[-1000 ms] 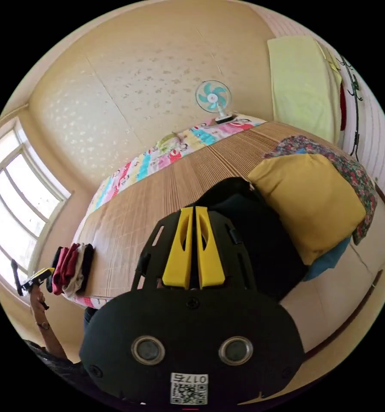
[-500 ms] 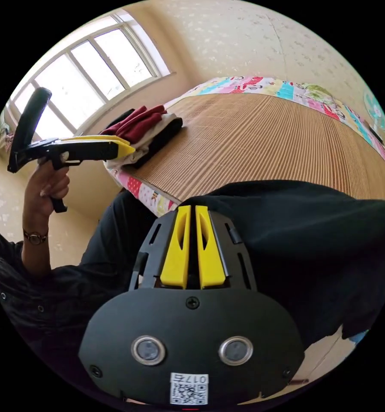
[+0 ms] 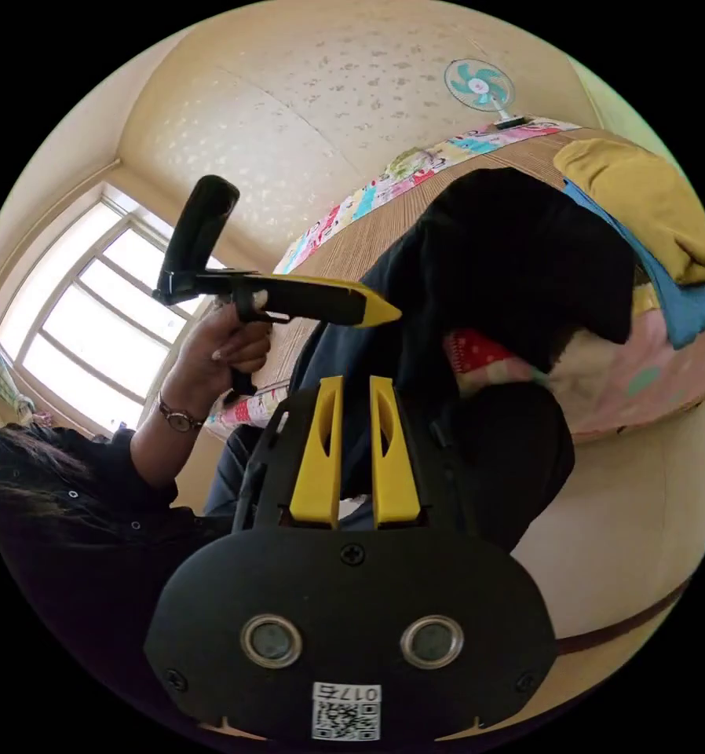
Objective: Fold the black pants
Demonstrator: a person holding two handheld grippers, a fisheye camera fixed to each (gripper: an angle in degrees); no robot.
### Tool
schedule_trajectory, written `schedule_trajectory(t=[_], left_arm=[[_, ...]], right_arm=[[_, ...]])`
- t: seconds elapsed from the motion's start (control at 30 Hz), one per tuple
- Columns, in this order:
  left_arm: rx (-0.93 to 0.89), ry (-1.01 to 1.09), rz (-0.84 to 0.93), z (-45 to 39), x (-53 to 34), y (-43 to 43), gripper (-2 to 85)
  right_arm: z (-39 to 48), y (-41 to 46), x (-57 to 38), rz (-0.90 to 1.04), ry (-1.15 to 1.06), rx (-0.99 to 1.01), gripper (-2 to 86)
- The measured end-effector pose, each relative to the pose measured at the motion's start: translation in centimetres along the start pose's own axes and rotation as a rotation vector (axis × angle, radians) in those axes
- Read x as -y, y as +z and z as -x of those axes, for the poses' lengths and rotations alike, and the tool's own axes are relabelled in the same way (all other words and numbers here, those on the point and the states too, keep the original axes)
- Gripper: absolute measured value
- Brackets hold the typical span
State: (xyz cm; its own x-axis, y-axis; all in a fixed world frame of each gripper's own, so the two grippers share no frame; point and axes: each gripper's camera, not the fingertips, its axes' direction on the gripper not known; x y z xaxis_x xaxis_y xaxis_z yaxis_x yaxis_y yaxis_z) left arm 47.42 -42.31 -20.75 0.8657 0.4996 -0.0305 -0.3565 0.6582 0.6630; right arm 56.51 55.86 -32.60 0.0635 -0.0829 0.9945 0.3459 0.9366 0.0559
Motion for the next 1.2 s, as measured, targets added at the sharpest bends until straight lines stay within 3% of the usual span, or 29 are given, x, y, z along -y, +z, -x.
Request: schedule_trajectory(t=[0.07, 0.13, 0.23, 0.3, 0.37, 0.47, 0.53, 0.63, 0.7, 0.8, 0.93, 1.0, 1.1, 1.2], left_arm=[[0.177, -0.041, 0.06, 0.1, 1.3, 3.3, 8.5], [0.14, -0.053, 0.046, 1.1, 1.1, 4.2, 5.6], [-0.257, -0.22, -0.115, 6.0, -1.8, 0.6, 0.9], [-0.494, -0.379, -0.428, 11.1, -6.8, -4.3, 0.3], [-0.449, -0.468, -0.557, 14.0, -10.0, -7.1, 0.5], [-0.33, -0.539, -0.474, 16.3, -11.5, -8.5, 2.6], [-0.269, -0.49, -0.466, 15.3, -12.0, -9.1, 4.7], [-0.053, -0.407, -0.461, 11.0, -12.7, -10.6, 10.4], [0.035, -0.289, -0.451, 6.7, -12.6, -11.3, 12.4], [-0.015, -0.088, -0.43, 1.6, -11.6, -11.0, 12.3], [-0.04, 0.062, -0.388, -2.7, -9.6, -9.2, 14.9], [0.142, 0.042, -0.426, -4.6, -9.1, -8.7, 17.0], [0.258, 0.089, -0.507, -6.2, -9.1, -8.1, 11.5], [0.256, 0.069, -0.522, -6.2, -8.9, -7.4, 6.0]], right_arm=[[-2.0, -2.9, -0.4, -0.088, 0.107, -0.003, 6.9], [-3.4, -4.5, -0.7, -0.138, 0.181, -0.019, 7.9], [-6.3, -6.2, -1.3, -0.192, 0.314, -0.052, 10.2], [-8.4, -6.5, -1.8, -0.248, 0.38, -0.022, 11.6], [-11.5, -5.4, -1.9, -0.312, 0.461, 0.047, 13.2], [-14.4, -1.7, -0.6, -0.3, 0.529, 0.071, 13.8], [-14.7, -1.0, -0.6, -0.422, 0.53, 0.126, 12.8], [-13.6, -0.9, -0.8, -0.542, 0.578, 0.075, 4.5], [-11.6, -1.7, -0.8, -0.633, 0.489, 0.101, 2.4], [-5.9, -2.9, 1.5, -0.601, 0.242, 0.003, 1.0], [0.7, -3.4, 4.3, -0.518, -0.083, 0.066, 0.5], [3.7, -3.5, 4.5, -0.479, -0.211, 0.068, 0.4], [7.4, -3.6, 3.3, -0.454, -0.378, 0.175, 0.4], [9.6, -3.4, 1.5, -0.415, -0.51, 0.297, 0.7]])
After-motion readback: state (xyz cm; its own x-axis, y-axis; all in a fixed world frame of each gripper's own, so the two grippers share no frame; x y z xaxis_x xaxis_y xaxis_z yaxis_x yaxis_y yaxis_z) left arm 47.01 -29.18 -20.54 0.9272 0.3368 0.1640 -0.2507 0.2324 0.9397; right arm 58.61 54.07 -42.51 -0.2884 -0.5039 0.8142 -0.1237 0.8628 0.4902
